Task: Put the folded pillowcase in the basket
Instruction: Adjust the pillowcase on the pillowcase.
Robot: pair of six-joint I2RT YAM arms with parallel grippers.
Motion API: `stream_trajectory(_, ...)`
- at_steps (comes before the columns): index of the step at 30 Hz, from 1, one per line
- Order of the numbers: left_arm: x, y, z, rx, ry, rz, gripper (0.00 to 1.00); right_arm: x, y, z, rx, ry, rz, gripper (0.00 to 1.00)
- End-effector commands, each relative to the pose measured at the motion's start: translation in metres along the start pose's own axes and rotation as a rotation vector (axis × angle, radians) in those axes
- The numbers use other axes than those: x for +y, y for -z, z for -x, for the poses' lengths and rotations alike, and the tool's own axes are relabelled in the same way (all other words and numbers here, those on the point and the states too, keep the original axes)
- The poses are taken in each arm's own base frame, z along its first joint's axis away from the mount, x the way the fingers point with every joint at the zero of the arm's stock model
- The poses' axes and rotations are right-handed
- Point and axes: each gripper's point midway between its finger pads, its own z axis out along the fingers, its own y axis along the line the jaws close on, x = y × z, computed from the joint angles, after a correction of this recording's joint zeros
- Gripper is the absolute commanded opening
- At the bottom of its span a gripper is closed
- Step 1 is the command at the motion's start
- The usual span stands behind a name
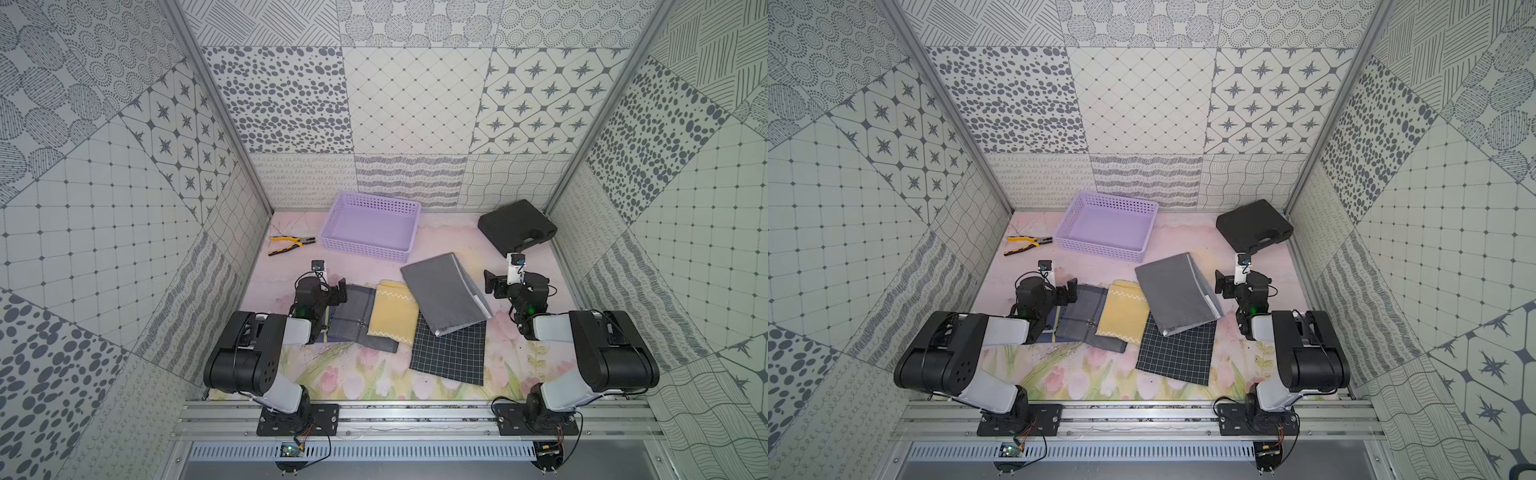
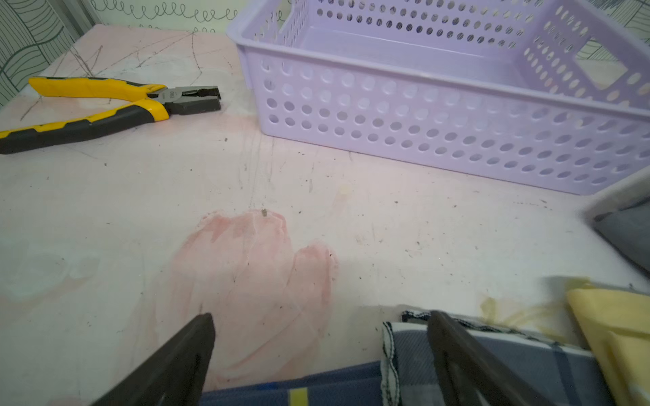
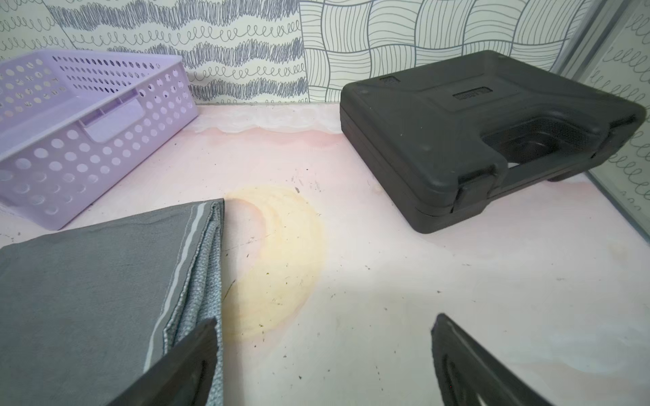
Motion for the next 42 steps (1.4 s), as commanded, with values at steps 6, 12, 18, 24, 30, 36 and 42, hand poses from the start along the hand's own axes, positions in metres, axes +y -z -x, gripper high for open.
stream_trajectory(6,0.0007,-0.0009,0.0106,-0.038,0.000,-0.011,0.99,0.0003,0.0012,0.0099,-0.043,0.016,0.003,0.97)
stream_trajectory(12,0.0005,-0.0011,0.0107,-0.038,-0.001,-0.011,0.99,0.0003,0.0011,0.0097,-0.043,0.017,0.003,0.96)
stream_trajectory(18,0.0003,-0.0010,0.0104,-0.037,0.001,-0.012,0.99,0.0005,0.0010,0.0098,-0.043,0.017,0.004,0.97)
stream_trajectory(24,0.0008,-0.0010,0.0108,-0.038,0.001,-0.011,0.99,0.0005,0.0008,0.0100,-0.043,0.017,0.004,0.97)
stream_trajectory(30,0.0005,-0.0010,0.0109,-0.038,0.000,-0.010,0.99,0.0006,0.0005,0.0102,-0.043,0.015,0.006,0.97)
stream_trajectory(36,0.0008,-0.0009,0.0102,-0.036,0.002,-0.010,0.99,-0.0006,0.0006,0.0101,-0.041,0.010,0.005,0.97)
stream_trajectory(42,0.0005,-0.0008,0.0105,-0.037,0.002,-0.011,0.99,-0.0050,0.0002,0.0103,-0.039,-0.009,-0.005,0.97)
